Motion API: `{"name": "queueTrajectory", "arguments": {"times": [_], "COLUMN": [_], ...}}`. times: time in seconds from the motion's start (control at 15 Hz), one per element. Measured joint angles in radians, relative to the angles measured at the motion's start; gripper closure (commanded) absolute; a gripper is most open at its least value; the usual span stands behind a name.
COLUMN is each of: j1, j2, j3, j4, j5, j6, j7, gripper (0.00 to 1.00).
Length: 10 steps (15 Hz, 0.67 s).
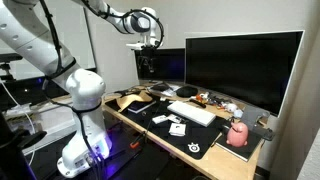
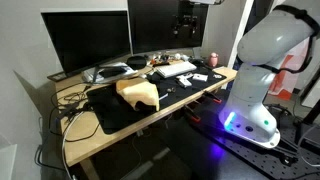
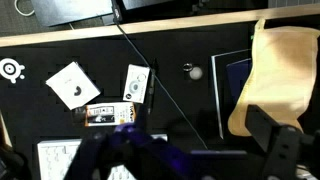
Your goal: Move the towel to the far end of the table on the left
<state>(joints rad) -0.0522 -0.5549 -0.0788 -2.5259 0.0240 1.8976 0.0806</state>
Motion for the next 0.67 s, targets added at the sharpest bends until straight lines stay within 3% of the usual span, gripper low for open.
{"name": "queueTrajectory", "arguments": {"times": [0.27, 0.67], "j1": [0.0, 0.018], "j2": [0.0, -0.001], "j3": [0.01, 0.097], "j4": [-0.002, -0.022], "j5": [0.0, 0.001], "j6": [0.0, 0.01], "j7": [0.002, 0.079], "gripper": [0.0, 0.0]}}
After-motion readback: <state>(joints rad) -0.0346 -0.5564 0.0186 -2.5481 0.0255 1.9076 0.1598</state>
